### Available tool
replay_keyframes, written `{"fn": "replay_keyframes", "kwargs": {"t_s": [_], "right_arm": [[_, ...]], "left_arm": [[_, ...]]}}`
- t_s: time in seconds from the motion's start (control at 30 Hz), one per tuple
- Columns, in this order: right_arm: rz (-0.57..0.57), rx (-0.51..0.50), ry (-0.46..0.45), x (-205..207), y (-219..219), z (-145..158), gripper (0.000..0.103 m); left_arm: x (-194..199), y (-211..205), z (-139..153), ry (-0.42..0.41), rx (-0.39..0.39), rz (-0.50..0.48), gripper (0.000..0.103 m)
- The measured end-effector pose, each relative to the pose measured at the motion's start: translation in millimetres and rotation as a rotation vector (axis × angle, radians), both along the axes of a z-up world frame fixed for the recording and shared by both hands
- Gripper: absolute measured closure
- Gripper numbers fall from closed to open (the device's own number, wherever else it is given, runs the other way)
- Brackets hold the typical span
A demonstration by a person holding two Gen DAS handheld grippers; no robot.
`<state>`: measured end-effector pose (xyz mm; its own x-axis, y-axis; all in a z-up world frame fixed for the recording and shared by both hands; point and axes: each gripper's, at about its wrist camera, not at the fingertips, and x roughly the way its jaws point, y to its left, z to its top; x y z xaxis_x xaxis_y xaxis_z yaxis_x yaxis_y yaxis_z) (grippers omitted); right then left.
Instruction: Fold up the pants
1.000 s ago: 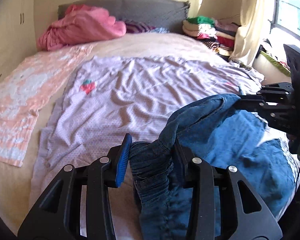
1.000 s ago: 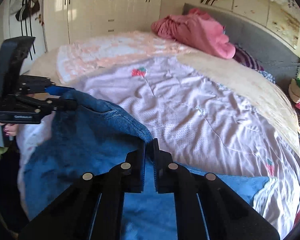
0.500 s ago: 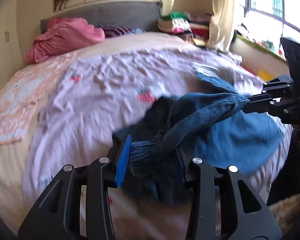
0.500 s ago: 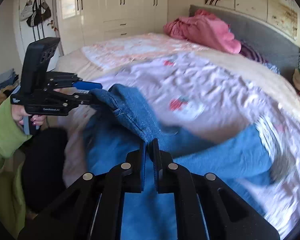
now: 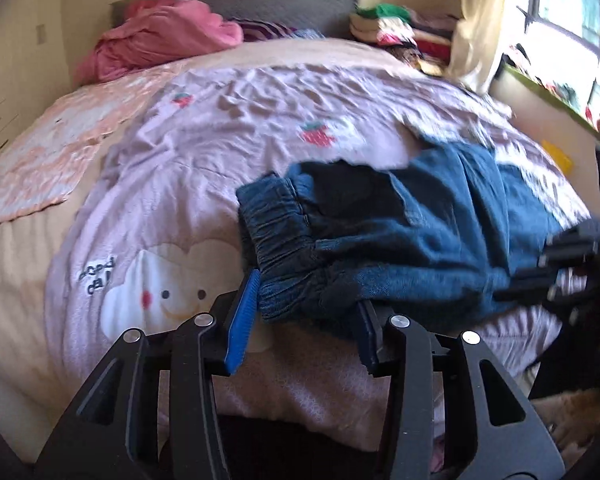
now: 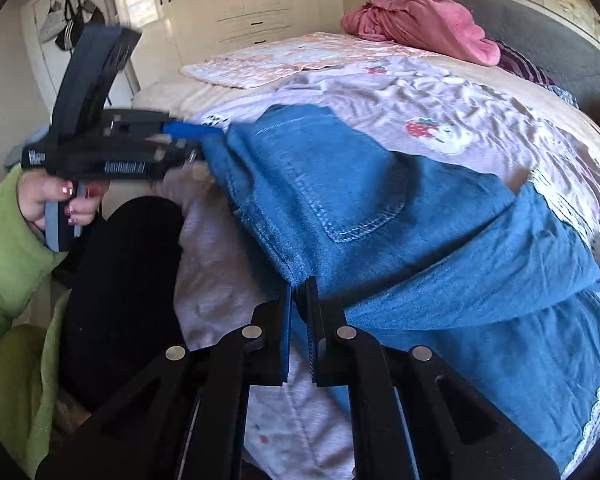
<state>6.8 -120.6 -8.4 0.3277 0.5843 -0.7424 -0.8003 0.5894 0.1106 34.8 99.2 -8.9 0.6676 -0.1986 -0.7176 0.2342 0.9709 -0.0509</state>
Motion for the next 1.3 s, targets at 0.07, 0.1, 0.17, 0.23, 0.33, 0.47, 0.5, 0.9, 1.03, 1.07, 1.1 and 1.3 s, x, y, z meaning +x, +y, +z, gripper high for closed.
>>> {"fn": "replay_keyframes", "kwargs": {"t_s": [0.07,0.1,0.17,0.23,0.33,0.47,0.5,0.9,1.03,1.07,1.1,1.3], "right_arm": [[-0.008,-0.03,0.024,5,4,-11,0.097],[-0.017,-0.029,0.045,8,3,-16,0.097],[-0.031,-0.025,0.081,13,1,-24,0.096],[-0.03,-0.023,0.083,14,2,-25,0.094],[-0.031,-0.01,0.102,17,1,-26,0.094],[-0.037,-0.001,0.103,17,1,-26,0.093],[-0.039,0.004,0.108,18,0,-26,0.092],[-0.139,0.143,0.089,14,-58,19,0.068],[-0.202,0.157,0.064,36,-69,31,0.061],[-0.208,0.153,0.059,43,-67,32,0.059],[-0.209,0.149,0.058,50,-63,32,0.058],[-0.192,0.092,0.125,95,-27,12,0.055]], "left_arm": [[7,-1,-10,0.05,0.01,0.002,0.065],[9,0,-16,0.073,0.009,0.005,0.064],[7,4,-20,0.094,-0.019,0.007,0.061],[0,10,-18,0.097,-0.036,0.024,0.051],[-11,24,-8,0.101,-0.049,0.053,0.042],[-26,36,23,0.043,-0.1,0.085,0.042],[-27,34,31,0.028,-0.118,0.073,0.042],[15,-77,6,0.072,-0.093,-0.14,0.048],[16,-83,-23,0.136,-0.015,-0.132,0.048],[17,-82,-31,0.156,-0.001,-0.123,0.048],[17,-81,-38,0.16,0.003,-0.116,0.048],[12,-80,-45,0.137,0.02,-0.119,0.048]]}}
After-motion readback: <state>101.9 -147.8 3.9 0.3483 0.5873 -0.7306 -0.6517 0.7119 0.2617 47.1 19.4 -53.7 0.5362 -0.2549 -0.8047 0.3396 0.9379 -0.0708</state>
